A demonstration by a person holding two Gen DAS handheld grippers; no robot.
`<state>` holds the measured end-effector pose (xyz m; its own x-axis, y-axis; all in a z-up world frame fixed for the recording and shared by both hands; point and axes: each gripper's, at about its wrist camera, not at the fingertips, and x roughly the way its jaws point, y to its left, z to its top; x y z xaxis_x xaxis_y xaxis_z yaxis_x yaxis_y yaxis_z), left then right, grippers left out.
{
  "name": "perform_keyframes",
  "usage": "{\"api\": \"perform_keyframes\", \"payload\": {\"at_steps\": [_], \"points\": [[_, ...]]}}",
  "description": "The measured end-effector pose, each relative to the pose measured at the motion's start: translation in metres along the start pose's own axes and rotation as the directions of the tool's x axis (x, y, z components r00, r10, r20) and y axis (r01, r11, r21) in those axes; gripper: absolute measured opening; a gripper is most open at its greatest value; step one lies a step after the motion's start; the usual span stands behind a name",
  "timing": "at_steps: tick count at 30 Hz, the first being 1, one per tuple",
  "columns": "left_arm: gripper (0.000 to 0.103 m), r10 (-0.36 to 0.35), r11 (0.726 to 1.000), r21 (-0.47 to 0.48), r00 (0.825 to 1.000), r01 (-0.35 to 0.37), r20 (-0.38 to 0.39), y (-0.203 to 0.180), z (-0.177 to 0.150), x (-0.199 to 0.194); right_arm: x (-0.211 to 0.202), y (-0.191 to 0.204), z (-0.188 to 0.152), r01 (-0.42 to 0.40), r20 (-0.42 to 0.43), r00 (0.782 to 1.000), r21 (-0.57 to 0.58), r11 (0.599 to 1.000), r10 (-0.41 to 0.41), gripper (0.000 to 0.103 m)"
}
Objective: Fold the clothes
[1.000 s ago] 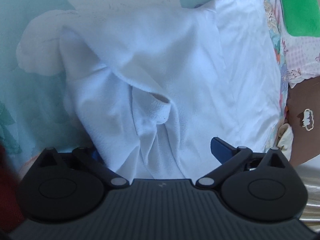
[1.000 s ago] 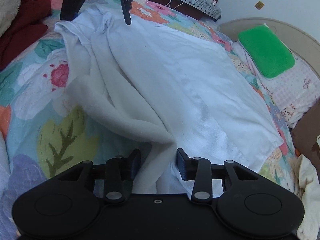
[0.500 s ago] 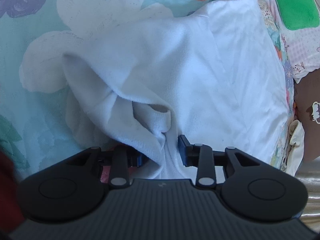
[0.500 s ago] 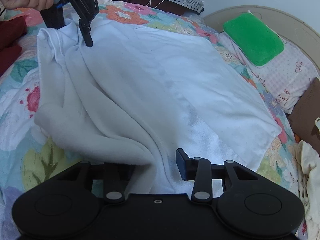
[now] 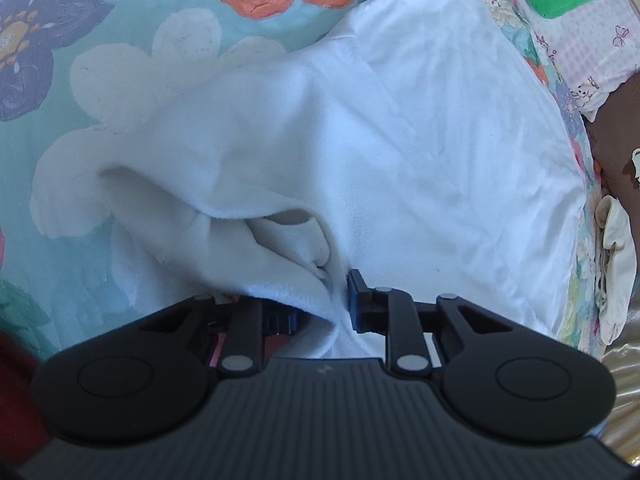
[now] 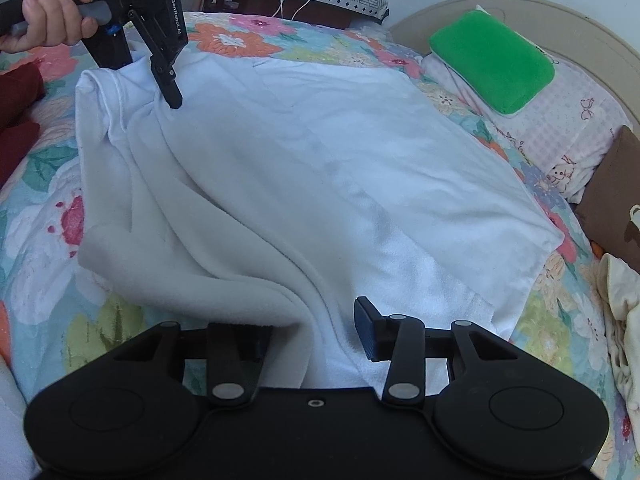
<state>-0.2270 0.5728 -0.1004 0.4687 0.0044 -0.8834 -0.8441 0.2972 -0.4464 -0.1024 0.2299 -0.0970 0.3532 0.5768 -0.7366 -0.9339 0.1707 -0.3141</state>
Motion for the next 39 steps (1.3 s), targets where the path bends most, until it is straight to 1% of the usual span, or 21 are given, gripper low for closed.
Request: {"api": "perform_keyframes", "payload": {"at_steps": [2, 5, 7, 8, 9, 10, 12, 13, 14, 15, 16, 18, 19, 23, 25, 28, 30, 32, 34, 36, 39], "points": [[0.026, -0.007, 0.999, -0.034, 1.000, 0.007, -0.018, 0.006, 0.002, 0.004, -0.001, 0.000, -0.002, 0.007, -0.008, 1.000, 0.013, 1.000, -0.007, 0.048], [0.035, -0.040, 0.997, -0.070, 0.999, 0.037, -0.035, 0.011, 0.003, 0.005, -0.008, 0.004, -0.007, 0.024, -0.009, 1.000, 0.024, 0.999, -0.024, 0.049], [0.051, -0.065, 0.995, -0.073, 0.997, 0.062, -0.038, 0.011, 0.002, 0.006, -0.013, 0.009, -0.012, 0.034, -0.001, 0.999, 0.010, 0.999, -0.034, 0.052], [0.055, -0.076, 0.995, -0.072, 0.996, 0.073, -0.037, 0.009, 0.002, 0.007, -0.013, 0.012, -0.014, 0.042, 0.002, 0.999, -0.009, 0.999, -0.042, 0.052], [0.067, -0.087, 0.993, -0.084, 0.996, 0.084, -0.032, 0.007, 0.003, 0.009, -0.012, 0.013, -0.015, 0.046, 0.004, 0.999, -0.029, 0.999, -0.046, 0.052], [0.072, -0.099, 0.991, -0.099, 0.995, 0.096, -0.025, 0.004, 0.003, 0.011, -0.009, 0.013, -0.015, 0.051, 0.001, 0.999, -0.041, 0.998, -0.051, 0.052], [0.067, -0.067, 0.994, -0.087, 0.998, 0.065, -0.014, 0.000, 0.001, 0.011, 0.000, 0.005, -0.013, 0.062, 0.000, 0.998, -0.017, 0.998, -0.062, 0.049], [0.050, -0.039, 0.997, -0.068, 0.999, 0.038, -0.008, -0.002, -0.001, 0.010, 0.003, -0.001, -0.011, 0.050, -0.001, 0.999, 0.013, 0.999, -0.050, 0.048], [0.037, -0.004, 1.000, -0.028, 1.000, 0.004, 0.004, -0.005, -0.003, 0.007, 0.005, -0.006, -0.009, 0.031, -0.002, 1.000, 0.048, 0.998, -0.031, 0.032], [0.028, 0.032, 0.999, 0.016, 0.999, -0.033, 0.019, -0.008, -0.005, 0.005, 0.007, -0.012, -0.006, 0.012, -0.002, 1.000, 0.083, 0.996, -0.012, 0.028], [0.022, 0.031, 0.999, 0.031, 0.999, -0.032, 0.037, -0.009, -0.009, -0.001, 0.006, -0.015, -0.005, 0.000, -0.004, 1.000, 0.110, 0.994, 0.000, 0.026], [0.018, 0.012, 0.999, 0.052, 0.997, -0.016, 0.074, -0.010, -0.017, -0.014, 0.001, -0.018, -0.003, -0.028, -0.004, 1.000, 0.166, 0.986, 0.029, 0.025], [0.017, 0.002, 0.998, 0.063, 0.996, -0.008, 0.093, -0.010, -0.020, -0.020, -0.003, -0.020, -0.004, -0.050, 0.001, 0.999, 0.199, 0.979, 0.051, 0.024], [0.014, -0.051, 0.997, 0.070, 0.983, 0.039, 0.175, -0.012, -0.033, -0.048, -0.020, -0.019, -0.012, -0.100, 0.030, 0.995, 0.229, 0.968, 0.096, 0.021], [0.014, -0.051, 0.996, 0.084, 0.976, 0.034, 0.214, -0.016, -0.039, -0.056, -0.027, -0.018, -0.015, -0.119, 0.039, 0.993, 0.230, 0.966, 0.113, 0.020], [0.013, -0.033, 0.994, 0.110, 0.966, 0.005, 0.255, -0.025, -0.046, -0.063, -0.034, -0.016, -0.017, -0.138, 0.047, 0.990, 0.220, 0.966, 0.131, 0.013], [0.013, -0.012, 0.994, 0.104, 0.971, -0.013, 0.240, -0.026, -0.043, -0.059, -0.035, -0.016, -0.018, -0.142, 0.048, 0.990, 0.215, 0.966, 0.134, 0.011], [0.013, 0.015, 0.996, 0.083, 0.977, -0.033, 0.211, -0.025, -0.036, -0.052, -0.030, -0.016, -0.017, -0.106, 0.044, 0.994, 0.198, 0.974, 0.099, 0.009], [0.014, 0.061, 0.996, 0.057, 0.984, -0.071, 0.166, -0.021, -0.031, -0.037, -0.028, -0.009, -0.016, -0.080, 0.037, 0.996, 0.149, 0.986, 0.075, 0.010], [0.015, 0.080, 0.997, 0.013, 0.991, -0.082, 0.103, -0.012, -0.026, -0.022, -0.028, 0.003, -0.014, -0.031, 0.033, 0.999, 0.068, 0.997, 0.029, 0.019], [0.021, 0.056, 0.996, -0.079, 0.996, -0.051, 0.066, 0.001, -0.020, -0.014, -0.026, 0.020, -0.015, 0.028, 0.029, 0.999, -0.044, 0.999, -0.027, 0.043]]}}
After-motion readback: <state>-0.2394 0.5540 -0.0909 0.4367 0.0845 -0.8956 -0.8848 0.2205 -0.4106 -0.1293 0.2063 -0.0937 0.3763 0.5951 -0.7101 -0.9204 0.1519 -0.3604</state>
